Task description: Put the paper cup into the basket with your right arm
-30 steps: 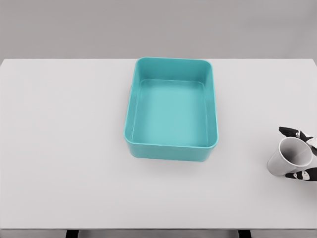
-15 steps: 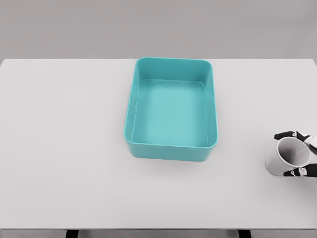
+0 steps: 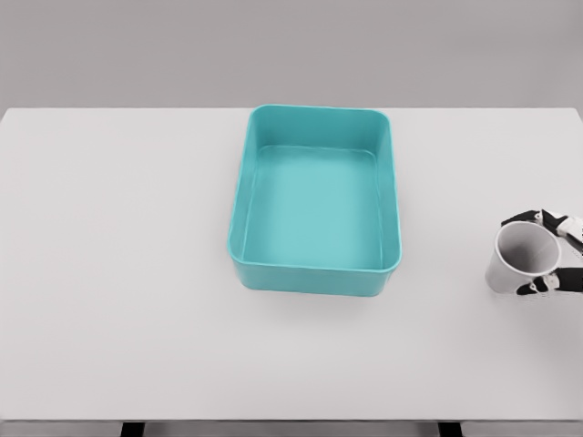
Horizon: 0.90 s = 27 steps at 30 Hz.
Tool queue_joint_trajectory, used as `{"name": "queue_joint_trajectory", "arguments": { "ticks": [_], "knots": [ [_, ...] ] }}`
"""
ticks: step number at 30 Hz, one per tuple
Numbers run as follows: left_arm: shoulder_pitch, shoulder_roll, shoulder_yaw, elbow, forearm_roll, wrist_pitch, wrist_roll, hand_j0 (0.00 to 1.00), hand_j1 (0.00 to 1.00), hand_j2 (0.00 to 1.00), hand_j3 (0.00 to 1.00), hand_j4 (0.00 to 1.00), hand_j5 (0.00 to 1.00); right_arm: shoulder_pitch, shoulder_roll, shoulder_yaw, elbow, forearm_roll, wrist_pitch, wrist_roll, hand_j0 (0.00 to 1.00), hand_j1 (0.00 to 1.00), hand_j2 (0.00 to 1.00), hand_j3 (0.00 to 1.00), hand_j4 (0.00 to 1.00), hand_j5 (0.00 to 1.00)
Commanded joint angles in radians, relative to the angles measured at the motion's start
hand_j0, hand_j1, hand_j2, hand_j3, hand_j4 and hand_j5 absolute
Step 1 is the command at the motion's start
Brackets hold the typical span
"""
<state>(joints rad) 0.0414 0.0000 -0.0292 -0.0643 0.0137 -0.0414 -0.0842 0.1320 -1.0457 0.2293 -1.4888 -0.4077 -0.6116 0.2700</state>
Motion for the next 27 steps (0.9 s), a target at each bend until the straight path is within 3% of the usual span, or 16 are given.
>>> {"name": "queue_joint_trajectory", "arguments": {
  "ticks": [1,12,20,27],
  "knots": [
    [0.000,0.000,0.000,0.000,0.000,0.000,0.000,1.00,1.00,1.00,1.00,1.00,1.00,-0.006,0.010,0.025,-0.001,0.000,0.001,0.000,0.60,0.60,0.60,0.60,0.60,0.60],
    [0.000,0.000,0.000,0.000,0.000,0.000,0.000,1.00,1.00,1.00,1.00,1.00,1.00,-0.198,0.073,0.148,0.008,0.010,0.001,0.000,0.60,0.60,0.60,0.60,0.60,0.60],
    [0.000,0.000,0.000,0.000,0.000,0.000,0.000,1.00,1.00,1.00,1.00,1.00,1.00,-0.304,0.113,0.186,0.008,0.018,0.001,0.000,0.59,0.59,0.59,0.59,0.59,0.59],
    [0.000,0.000,0.000,0.000,0.000,0.000,0.000,1.00,1.00,1.00,1.00,1.00,1.00,-0.462,0.173,0.289,0.018,0.038,0.001,-0.002,0.59,0.59,0.59,0.59,0.59,0.59]
  ]
}}
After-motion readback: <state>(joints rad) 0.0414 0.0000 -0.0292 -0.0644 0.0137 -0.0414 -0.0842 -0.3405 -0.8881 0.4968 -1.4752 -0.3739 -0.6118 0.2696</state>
